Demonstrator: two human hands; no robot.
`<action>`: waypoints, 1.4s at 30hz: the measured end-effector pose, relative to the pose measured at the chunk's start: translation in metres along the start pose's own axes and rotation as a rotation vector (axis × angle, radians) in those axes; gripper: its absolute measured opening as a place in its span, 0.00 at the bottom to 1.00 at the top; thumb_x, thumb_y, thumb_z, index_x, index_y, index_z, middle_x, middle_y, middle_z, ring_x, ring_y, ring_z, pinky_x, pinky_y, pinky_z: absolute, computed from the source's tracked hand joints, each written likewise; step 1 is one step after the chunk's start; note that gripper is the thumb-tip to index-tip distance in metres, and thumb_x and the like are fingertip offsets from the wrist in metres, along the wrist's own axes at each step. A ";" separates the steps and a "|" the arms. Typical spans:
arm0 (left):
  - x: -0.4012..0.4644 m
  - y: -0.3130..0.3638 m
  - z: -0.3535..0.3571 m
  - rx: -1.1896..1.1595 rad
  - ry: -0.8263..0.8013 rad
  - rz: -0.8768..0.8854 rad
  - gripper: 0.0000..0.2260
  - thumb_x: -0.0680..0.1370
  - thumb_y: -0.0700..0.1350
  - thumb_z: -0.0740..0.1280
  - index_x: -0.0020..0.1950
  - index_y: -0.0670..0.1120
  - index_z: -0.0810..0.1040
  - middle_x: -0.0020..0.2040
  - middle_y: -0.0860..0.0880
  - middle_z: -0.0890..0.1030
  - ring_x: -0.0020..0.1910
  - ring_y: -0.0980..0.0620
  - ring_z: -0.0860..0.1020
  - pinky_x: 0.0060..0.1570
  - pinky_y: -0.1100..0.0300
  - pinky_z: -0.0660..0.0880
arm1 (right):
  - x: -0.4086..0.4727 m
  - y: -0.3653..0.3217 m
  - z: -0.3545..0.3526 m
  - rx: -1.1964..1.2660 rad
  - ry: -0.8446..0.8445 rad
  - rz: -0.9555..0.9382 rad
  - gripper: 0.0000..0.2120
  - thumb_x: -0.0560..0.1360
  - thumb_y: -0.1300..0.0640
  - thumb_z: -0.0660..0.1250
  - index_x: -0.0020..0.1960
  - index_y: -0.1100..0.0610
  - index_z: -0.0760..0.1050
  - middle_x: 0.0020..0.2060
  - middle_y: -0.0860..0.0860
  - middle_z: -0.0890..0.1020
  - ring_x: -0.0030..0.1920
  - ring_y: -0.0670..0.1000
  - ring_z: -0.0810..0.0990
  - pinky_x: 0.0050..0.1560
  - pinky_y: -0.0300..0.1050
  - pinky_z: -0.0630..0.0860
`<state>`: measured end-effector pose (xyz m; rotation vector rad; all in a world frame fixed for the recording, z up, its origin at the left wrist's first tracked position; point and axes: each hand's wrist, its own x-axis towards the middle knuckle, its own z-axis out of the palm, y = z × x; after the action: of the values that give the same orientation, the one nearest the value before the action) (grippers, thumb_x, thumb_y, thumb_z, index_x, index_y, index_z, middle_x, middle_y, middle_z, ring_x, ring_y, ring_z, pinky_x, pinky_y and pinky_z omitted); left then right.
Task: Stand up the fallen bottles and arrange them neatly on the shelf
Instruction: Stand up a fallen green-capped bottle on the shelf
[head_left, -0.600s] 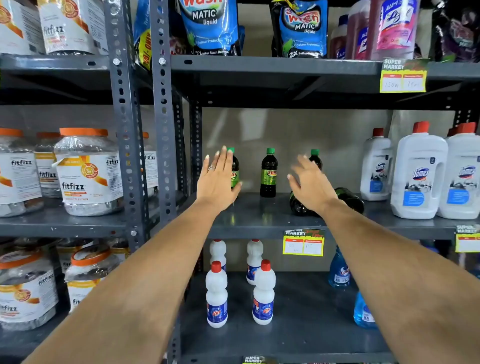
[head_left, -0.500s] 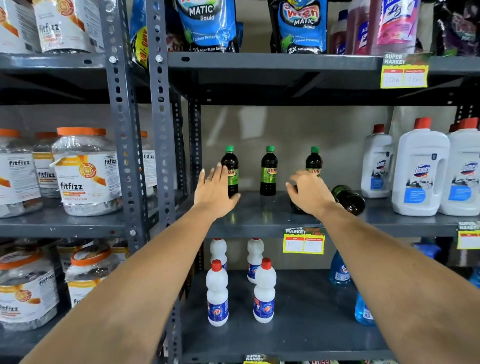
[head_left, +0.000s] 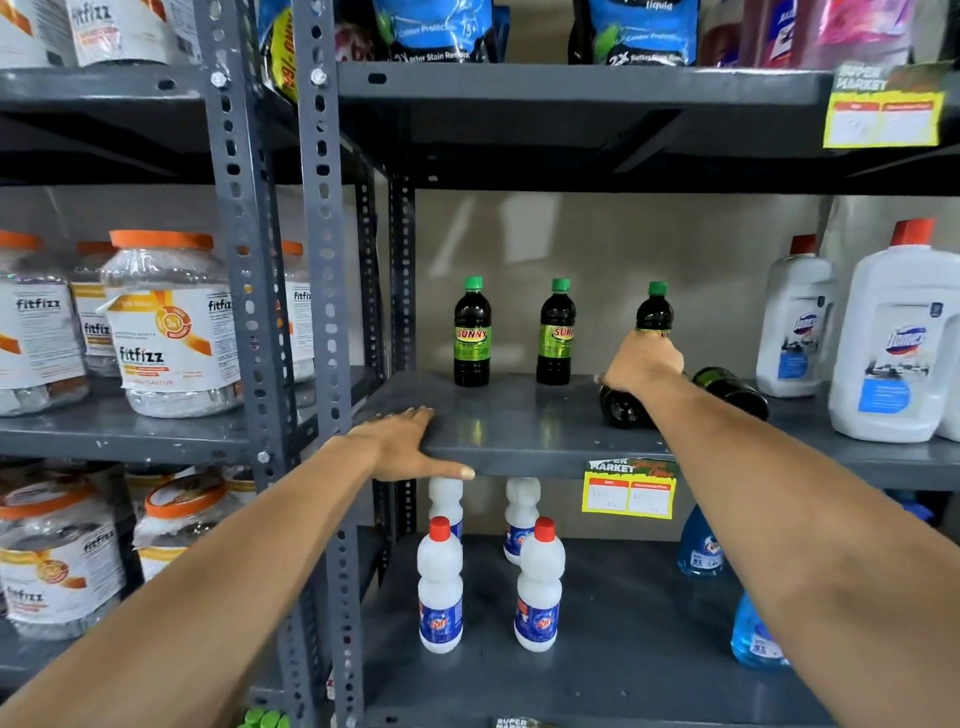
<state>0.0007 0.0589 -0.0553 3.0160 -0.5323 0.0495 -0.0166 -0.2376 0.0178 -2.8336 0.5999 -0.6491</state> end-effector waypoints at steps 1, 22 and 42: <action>0.003 -0.003 0.002 0.014 0.008 0.005 0.61 0.57 0.83 0.57 0.80 0.49 0.49 0.81 0.49 0.53 0.77 0.46 0.57 0.74 0.47 0.56 | 0.006 -0.001 -0.001 -0.031 -0.062 0.021 0.29 0.71 0.43 0.73 0.63 0.61 0.74 0.57 0.57 0.80 0.58 0.58 0.80 0.49 0.47 0.76; 0.000 0.000 0.012 0.105 0.159 -0.002 0.61 0.58 0.84 0.56 0.76 0.41 0.59 0.78 0.44 0.62 0.76 0.46 0.60 0.74 0.42 0.53 | -0.005 -0.012 0.052 0.685 0.075 0.111 0.36 0.70 0.38 0.70 0.63 0.64 0.64 0.57 0.61 0.79 0.58 0.63 0.79 0.55 0.51 0.73; 0.001 -0.001 0.013 0.084 0.179 0.007 0.59 0.58 0.83 0.57 0.75 0.41 0.62 0.75 0.44 0.66 0.73 0.43 0.65 0.72 0.41 0.58 | -0.018 -0.072 0.085 1.229 -0.254 -0.093 0.28 0.67 0.68 0.75 0.63 0.57 0.69 0.53 0.51 0.79 0.56 0.52 0.77 0.54 0.43 0.69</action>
<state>0.0021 0.0583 -0.0683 3.0493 -0.5358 0.3467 0.0317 -0.1585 -0.0466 -1.7261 -0.0322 -0.4179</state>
